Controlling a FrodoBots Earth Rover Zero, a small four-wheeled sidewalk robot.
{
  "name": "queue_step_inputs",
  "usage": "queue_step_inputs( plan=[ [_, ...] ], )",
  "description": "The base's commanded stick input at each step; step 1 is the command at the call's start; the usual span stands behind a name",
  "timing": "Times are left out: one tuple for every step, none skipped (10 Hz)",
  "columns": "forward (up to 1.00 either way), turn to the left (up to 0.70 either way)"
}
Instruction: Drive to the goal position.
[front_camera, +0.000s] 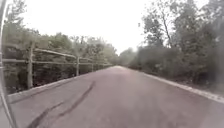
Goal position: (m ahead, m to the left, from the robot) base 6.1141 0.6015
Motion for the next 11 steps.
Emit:
queue_step_inputs(
  plan=[
    [0.7,-0.3],
    [0.7,-0.31],
    [0.7,-0.12],
    [0.7,0.0],
    [0.7,0.0],
    [0.7,0.0],
    [0.7,0.0],
    [0.7,0.0],
    [0.7,0.0],
    [0.7,0.0],
    [0.7,0.0]
  ],
)
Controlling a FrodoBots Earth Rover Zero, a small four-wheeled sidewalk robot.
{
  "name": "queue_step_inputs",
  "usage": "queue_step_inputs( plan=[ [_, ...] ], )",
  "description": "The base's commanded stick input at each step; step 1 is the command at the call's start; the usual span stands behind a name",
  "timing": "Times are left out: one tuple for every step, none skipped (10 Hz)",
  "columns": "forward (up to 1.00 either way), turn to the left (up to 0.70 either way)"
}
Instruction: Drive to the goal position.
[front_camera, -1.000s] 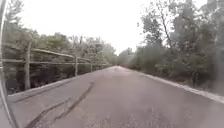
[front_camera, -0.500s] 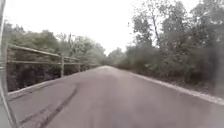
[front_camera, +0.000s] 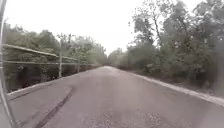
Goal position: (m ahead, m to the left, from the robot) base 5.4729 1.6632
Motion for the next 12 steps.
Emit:
queue_step_inputs(
  plan=[
    [0.7,0.0],
    [0.7,0.0],
    [0.7,0.0],
    [0.7,0.01],
    [0.7,0.03],
    [0.7,0.06],
    [0.7,0.06],
    [0.7,0.02],
    [0.7,0.0],
    [0.7,0.0],
    [0.7,0.0],
    [0.7,0.0]
  ],
)
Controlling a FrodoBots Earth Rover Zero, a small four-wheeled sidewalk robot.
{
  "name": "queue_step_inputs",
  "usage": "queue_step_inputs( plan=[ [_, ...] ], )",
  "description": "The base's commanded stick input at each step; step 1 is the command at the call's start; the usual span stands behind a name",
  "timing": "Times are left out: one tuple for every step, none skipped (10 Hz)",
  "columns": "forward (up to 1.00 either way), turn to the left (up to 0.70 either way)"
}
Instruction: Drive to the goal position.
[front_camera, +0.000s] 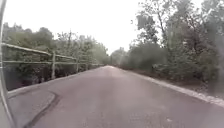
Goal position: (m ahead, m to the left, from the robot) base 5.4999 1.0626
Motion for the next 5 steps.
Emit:
queue_step_inputs(
  plan=[
    [0.7,0.0],
    [0.7,0.0],
    [0.7,0.0],
    [0.7,0.0],
    [0.7,0.0]
  ],
)
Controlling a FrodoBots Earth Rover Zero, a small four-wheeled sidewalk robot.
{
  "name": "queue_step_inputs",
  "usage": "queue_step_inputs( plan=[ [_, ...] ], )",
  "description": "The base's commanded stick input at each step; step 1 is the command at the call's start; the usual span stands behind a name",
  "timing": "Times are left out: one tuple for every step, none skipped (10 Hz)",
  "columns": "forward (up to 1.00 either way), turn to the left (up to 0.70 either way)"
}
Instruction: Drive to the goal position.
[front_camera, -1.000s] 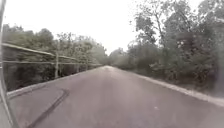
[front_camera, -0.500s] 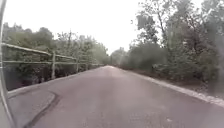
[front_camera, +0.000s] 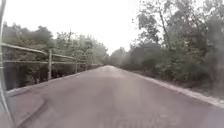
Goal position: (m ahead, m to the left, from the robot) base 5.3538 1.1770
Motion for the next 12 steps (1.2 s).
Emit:
queue_step_inputs(
  plan=[
    [0.7,0.0],
    [0.7,0.0],
    [0.7,0.0],
    [0.7,0.0],
    [0.7,0.0],
    [0.7,0.0],
    [0.7,0.0],
    [0.7,0.0],
    [0.7,0.0],
    [0.7,0.02],
    [0.7,0.03],
    [0.7,0.03]
  ],
)
